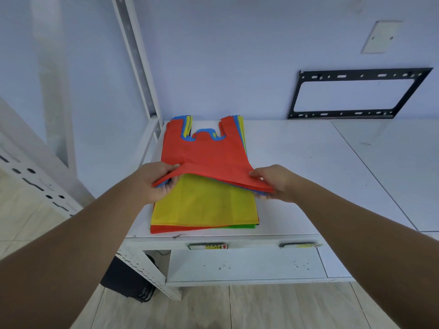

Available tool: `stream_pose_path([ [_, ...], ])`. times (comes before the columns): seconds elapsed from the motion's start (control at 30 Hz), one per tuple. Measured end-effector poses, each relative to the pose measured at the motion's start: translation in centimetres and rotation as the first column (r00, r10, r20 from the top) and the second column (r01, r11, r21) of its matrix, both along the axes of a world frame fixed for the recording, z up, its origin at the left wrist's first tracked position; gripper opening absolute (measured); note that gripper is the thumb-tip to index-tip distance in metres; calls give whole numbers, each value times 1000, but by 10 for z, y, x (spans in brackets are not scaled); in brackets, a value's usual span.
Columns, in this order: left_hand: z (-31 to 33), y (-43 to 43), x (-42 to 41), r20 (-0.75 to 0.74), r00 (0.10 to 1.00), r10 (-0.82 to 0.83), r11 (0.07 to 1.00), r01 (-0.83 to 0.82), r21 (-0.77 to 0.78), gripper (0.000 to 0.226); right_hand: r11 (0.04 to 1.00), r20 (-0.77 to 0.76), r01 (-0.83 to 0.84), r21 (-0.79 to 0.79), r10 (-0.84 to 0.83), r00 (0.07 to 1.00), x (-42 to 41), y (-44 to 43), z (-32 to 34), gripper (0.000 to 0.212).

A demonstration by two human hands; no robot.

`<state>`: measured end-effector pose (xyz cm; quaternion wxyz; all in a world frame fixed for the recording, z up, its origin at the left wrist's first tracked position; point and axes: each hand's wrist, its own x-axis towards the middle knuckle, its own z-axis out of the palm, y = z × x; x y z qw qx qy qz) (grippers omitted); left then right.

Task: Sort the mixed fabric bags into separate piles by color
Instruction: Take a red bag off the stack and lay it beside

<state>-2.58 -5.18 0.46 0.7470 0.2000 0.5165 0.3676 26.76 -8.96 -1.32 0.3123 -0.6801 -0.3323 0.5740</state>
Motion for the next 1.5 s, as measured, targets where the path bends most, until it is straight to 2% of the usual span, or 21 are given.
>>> stream_pose_path([
  [0.1,1,-4,-1,39,999,-5,1000,6,-18,7,999,-106,24,-37,-28,994,2,-6,2,18],
  [0.17,2,-7,0,60,998,-5,1000,7,-28,9,998,-125,17,-63,-25,992,1,-8,4,18],
  [0.37,6,-7,4,-7,999,-45,999,44,-12,9,1000,78,20,1,-20,997,-2,-10,10,14],
  [0.53,0,-5,1,-58,997,-52,999,52,-2,11,998,9,55,0,-55,998,-4,-7,10,18],
  [0.67,-1,-3,0,-81,995,-65,998,64,-14,8,997,121,-19,-71,28,992,-3,-6,13,17],
  [0.77,1,-4,0,-119,990,-74,997,73,-12,8,993,138,-64,-95,77,987,-4,-7,15,16],
  [0.83,1,-4,-2,-207,973,-99,995,100,-2,17,994,131,-55,-94,67,989,-6,-7,17,14],
  [0.9,-3,-2,-3,-423,894,-150,985,172,15,27,993,81,-29,-114,39,996,-7,-7,20,8],
  [0.97,-7,1,-5,-622,767,-158,969,241,51,35,991,33,-14,-130,19,999,-7,-7,23,11],
  [1.1,-7,2,-3,-893,431,-130,888,451,88,58,990,-84,29,-139,-41,996,-9,-3,25,18],
  [1.17,-11,0,3,-978,203,-48,816,573,79,83,989,-146,41,-144,-63,987,-11,-2,25,20],
  [1.2,-10,-4,9,-992,124,11,777,623,87,89,988,-165,38,-147,-62,984,-12,-1,26,21],
  [1.27,-6,-16,23,-989,56,134,694,707,134,96,987,-187,42,-153,-71,980,-14,0,26,22],
  [1.33,5,-31,40,-971,43,237,596,782,180,107,986,-213,65,-155,-98,972,-16,1,25,24],
  [1.37,10,-37,47,-964,70,258,522,829,200,109,985,-230,76,-152,-110,967,-17,2,25,25],
  [1.43,17,-49,58,-972,119,203,357,915,187,100,986,-264,87,-144,-123,957,-19,3,25,24],
  [1.5,15,-58,67,-978,54,202,239,966,103,78,986,-280,91,-142,-129,952,-19,4,25,23],
])
